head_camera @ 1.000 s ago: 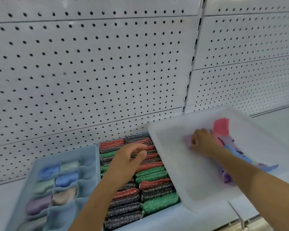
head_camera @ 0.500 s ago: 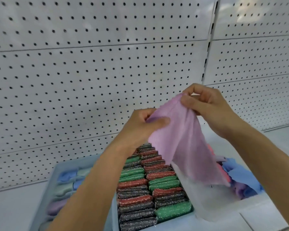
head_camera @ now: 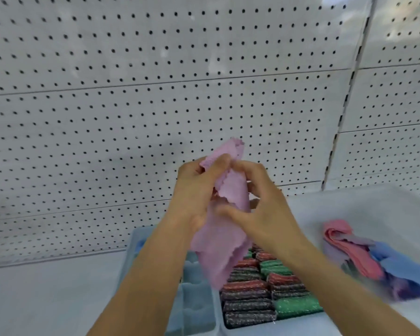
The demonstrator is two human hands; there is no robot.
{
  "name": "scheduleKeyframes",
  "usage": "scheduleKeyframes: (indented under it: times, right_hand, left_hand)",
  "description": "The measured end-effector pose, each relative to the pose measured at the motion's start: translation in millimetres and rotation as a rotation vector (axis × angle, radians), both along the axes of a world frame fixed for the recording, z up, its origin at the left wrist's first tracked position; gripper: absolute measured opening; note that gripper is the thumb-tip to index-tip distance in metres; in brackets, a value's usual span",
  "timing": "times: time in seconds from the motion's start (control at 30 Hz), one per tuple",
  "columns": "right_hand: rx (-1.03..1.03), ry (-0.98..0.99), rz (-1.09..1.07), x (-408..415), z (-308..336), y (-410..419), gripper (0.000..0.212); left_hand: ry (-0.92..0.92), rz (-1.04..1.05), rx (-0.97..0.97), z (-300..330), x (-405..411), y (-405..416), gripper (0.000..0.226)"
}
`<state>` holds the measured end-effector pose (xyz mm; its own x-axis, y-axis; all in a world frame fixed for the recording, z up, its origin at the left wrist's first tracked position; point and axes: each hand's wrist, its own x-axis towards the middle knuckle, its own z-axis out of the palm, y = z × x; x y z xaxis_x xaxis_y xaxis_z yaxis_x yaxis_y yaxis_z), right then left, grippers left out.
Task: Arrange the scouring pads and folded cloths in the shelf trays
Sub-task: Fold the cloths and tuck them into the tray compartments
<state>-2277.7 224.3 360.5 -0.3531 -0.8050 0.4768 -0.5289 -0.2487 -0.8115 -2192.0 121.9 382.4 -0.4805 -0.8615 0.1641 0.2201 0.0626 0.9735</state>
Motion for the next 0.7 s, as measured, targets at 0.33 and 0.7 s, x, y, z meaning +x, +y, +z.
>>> scheduleKeyframes:
  times: [0.33, 0.7]
  right_hand:
    - [0.051, -0.329, 0.141, 20, -2, -17, 0.03]
    - [-0.034, -0.547, 0.055, 13, -13, -25, 0.046]
  left_hand:
    - [-0.011, 0.023, 0.019, -8, 47, -11, 0.024]
    - [0.041, 0.079, 0.004, -5, 88, -31, 0.019]
